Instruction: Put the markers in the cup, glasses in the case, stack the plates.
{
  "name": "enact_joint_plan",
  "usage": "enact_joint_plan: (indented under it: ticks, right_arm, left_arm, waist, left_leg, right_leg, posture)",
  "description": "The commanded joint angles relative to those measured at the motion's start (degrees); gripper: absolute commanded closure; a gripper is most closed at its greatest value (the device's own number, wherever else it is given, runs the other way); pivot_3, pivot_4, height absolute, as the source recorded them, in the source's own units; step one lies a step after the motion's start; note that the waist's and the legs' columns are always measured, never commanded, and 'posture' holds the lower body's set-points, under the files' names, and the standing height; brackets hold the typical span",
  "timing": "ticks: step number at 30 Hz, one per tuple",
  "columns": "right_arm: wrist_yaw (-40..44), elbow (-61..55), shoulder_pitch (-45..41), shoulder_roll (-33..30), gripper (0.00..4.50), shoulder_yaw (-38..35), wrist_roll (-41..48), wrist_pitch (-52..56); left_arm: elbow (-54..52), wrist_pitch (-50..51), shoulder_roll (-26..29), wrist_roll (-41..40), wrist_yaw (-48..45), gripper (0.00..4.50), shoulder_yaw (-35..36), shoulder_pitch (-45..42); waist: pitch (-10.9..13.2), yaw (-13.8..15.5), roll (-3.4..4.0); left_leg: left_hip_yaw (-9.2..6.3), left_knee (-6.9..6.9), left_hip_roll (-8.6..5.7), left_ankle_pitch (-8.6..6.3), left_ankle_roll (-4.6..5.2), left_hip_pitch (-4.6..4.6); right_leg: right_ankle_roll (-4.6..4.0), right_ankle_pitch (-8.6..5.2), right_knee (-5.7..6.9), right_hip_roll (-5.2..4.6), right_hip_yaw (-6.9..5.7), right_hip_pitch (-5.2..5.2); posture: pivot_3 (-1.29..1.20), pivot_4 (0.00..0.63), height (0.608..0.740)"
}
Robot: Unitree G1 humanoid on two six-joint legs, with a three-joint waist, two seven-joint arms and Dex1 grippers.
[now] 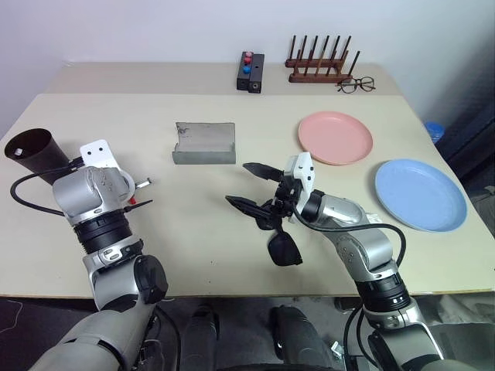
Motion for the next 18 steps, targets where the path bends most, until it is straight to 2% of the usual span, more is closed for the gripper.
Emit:
enact_joint_plan:
  ticks: [1,5,7,10,12,18]
  right_arm:
    - [0.59,-0.69,-1.37,0.31,0.00,-0.55,0.30,-1.68]
    - [0.77,-0.71,-1.36,0.42,0.00,-0.32,0.28,-1.81]
    - [0.82,-0.73,-1.43,0.53,0.00,-0.22,0.28,-1.81]
    - [0.84,-0.90,-1.47,0.67,0.00,-0.33,0.28,-1.72]
    - [0.87,-0.84,-1.60,0.78,0.00,-0.45,0.29,-1.70]
    - [0.54,-1.05,-2.54,1.77,0.00,-1.18,1.53,-1.00]
  left_arm:
    - [-1.32,-0.48,-0.27,-0.86,-0.66,4.47,0.26,-0.51]
    - [-6.54,-8.95,0.26,-3.67,-6.51,4.47,-4.21,1.53]
    - [-9.98,-18.12,0.43,-5.93,-9.69,4.47,-4.39,1.35]
    - [-12.40,-32.49,4.75,-1.92,-9.05,4.47,-7.11,3.80]
    - [-11.24,-41.26,9.27,3.66,-6.06,4.47,-9.84,6.02]
    - [-3.85,-59.66,18.67,11.83,0.48,4.47,-11.86,10.10]
  waist:
    - [0.00,0.02,0.00]
    - [0.00,0.03,0.00]
    - [0.00,0.03,0.00]
    - [0.00,-0.15,0.00]
    - [-0.01,-0.31,0.03]
    - [-0.01,0.25,0.02]
  left_leg:
    - [0.00,0.00,0.00,0.00,0.00,0.00]
    - [0.00,0.00,0.00,0.00,0.00,0.00]
    - [0.00,0.00,0.00,0.00,0.00,-0.02]
    - [0.00,-0.01,0.02,0.00,-0.01,-0.03]
    - [0.03,-0.11,0.02,0.00,-0.01,0.03]
    - [0.06,-0.19,0.02,0.01,0.00,0.12]
  right_leg:
    - [0.00,0.00,0.00,0.00,0.00,0.00]
    - [0.00,0.00,0.00,0.00,0.00,0.00]
    - [-0.01,0.01,0.00,0.00,0.00,-0.01]
    - [-0.02,0.01,-0.01,0.00,0.00,-0.03]
    - [-0.03,0.01,-0.01,0.01,0.03,-0.04]
    - [-0.03,0.00,-0.03,0.00,0.06,0.00]
  posture:
    - [0.00,0.150,0.740]
    - [0.00,0.150,0.740]
    - [0.00,0.150,0.740]
    - [0.00,0.150,0.740]
    - [0.00,0.150,0.740]
    - [0.00,0.150,0.740]
